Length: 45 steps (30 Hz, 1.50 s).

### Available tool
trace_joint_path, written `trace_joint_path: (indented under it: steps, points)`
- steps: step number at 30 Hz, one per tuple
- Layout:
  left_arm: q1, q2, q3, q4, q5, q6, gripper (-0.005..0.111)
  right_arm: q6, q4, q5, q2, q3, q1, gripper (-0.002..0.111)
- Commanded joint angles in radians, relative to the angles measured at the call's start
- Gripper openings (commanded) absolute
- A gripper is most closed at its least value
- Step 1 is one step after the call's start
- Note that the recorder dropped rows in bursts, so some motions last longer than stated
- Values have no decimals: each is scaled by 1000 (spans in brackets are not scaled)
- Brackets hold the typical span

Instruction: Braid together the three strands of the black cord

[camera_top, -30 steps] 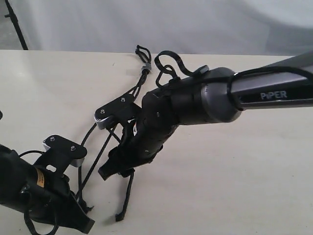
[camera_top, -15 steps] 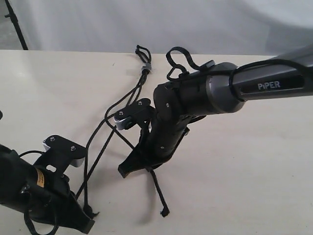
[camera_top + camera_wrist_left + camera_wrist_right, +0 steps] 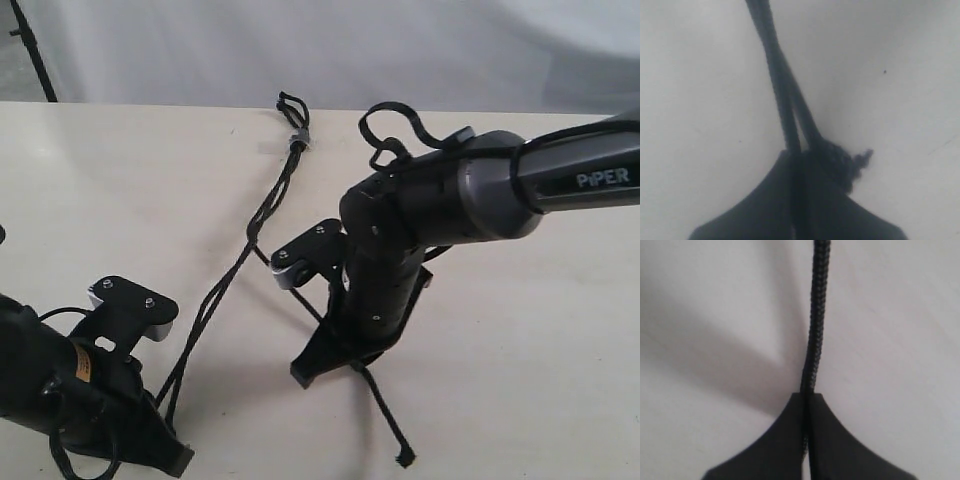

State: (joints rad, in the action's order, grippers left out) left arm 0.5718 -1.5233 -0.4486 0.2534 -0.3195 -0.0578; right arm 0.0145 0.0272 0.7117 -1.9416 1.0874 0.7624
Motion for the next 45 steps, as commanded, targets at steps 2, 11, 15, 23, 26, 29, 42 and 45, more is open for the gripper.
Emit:
trace_joint_path:
  steps: [2,11,15,23,26,29,42,45]
  points:
    - [9,1,22,17,-160,6,0,35,51,38,33,-46,-55,0]
    - [9,1,22,17,-160,6,0,35,49,18,29,-46,-60,0]
    - [9,1,22,17,-160,6,0,43,49,-25,30,-46,-60,0]
    - [9,1,22,26,-153,6,13,63,53,-27,31,-46,-60,1]
    - [9,1,22,40,-153,6,27,79,77,-23,31,-46,-60,15]
    - [9,1,22,42,-155,6,35,79,78,-16,33,-41,-60,36]
    - [9,1,4,42,-182,-29,0,57,78,-16,256,6,-60,53]
    - [9,4,-1,42,-186,-52,0,59,76,-24,278,6,-60,53]
